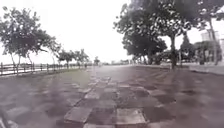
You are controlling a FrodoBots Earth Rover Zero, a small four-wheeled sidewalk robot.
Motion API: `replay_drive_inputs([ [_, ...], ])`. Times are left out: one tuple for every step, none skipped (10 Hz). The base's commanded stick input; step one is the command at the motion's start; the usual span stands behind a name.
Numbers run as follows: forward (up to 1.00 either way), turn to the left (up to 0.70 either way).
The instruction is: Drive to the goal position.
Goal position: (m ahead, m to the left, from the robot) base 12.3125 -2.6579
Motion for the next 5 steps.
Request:
replay_drive_inputs([
  [1.00, 0.00],
  [1.00, 0.00],
  [1.00, 0.00],
  [1.00, 0.00],
  [1.00, 0.00],
])
